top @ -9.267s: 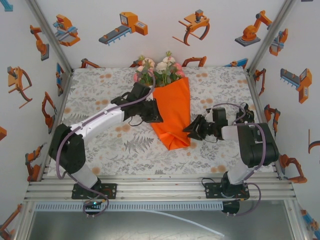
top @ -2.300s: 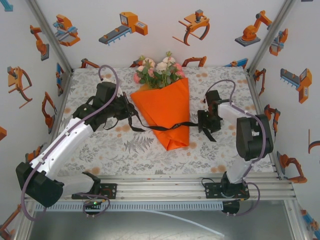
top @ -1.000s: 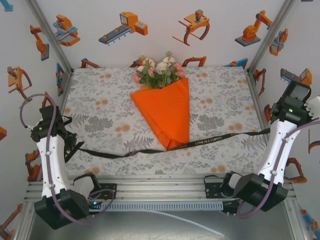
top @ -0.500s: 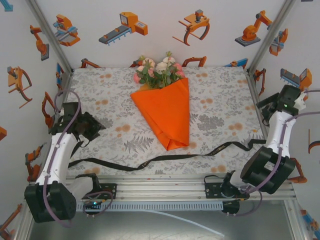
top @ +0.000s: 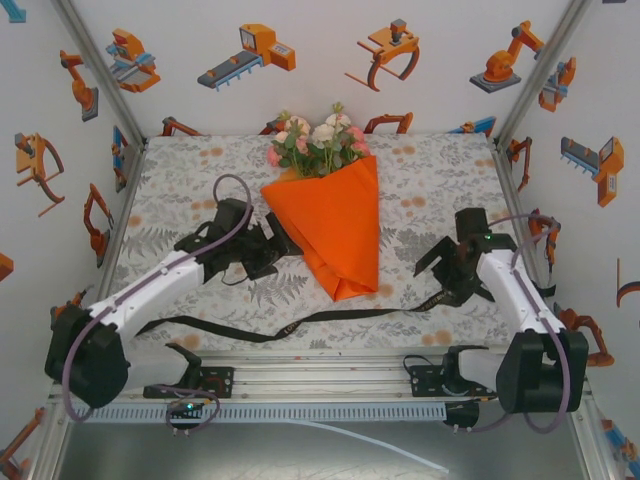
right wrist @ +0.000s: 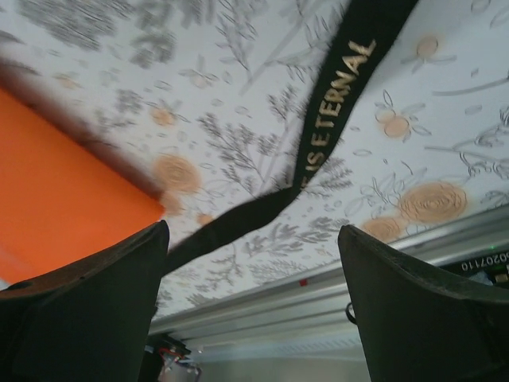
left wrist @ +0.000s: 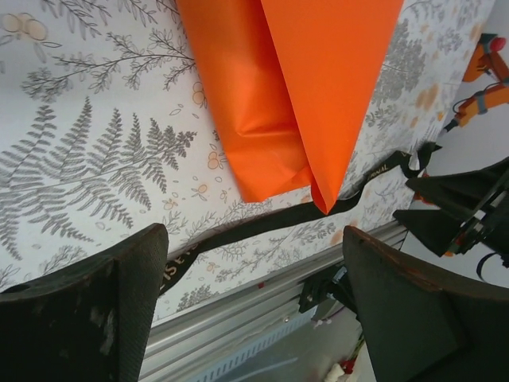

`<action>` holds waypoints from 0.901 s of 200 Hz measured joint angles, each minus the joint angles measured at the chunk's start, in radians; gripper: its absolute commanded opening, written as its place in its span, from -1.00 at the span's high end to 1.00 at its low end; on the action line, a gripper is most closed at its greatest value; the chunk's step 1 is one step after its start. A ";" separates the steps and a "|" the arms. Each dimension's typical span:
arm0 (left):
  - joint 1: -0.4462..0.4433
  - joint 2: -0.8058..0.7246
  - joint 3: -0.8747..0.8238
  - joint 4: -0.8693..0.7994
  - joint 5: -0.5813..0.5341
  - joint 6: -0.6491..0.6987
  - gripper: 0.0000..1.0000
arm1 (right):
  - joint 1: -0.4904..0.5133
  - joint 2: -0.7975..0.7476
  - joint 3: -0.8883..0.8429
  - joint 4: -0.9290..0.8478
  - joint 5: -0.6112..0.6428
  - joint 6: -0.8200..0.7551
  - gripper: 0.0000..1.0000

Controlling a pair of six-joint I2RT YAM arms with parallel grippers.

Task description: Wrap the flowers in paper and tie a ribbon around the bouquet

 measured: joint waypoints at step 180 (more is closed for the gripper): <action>-0.113 0.483 0.253 0.043 -0.098 0.008 -0.29 | 0.172 0.557 0.212 0.596 -0.288 -0.253 -0.36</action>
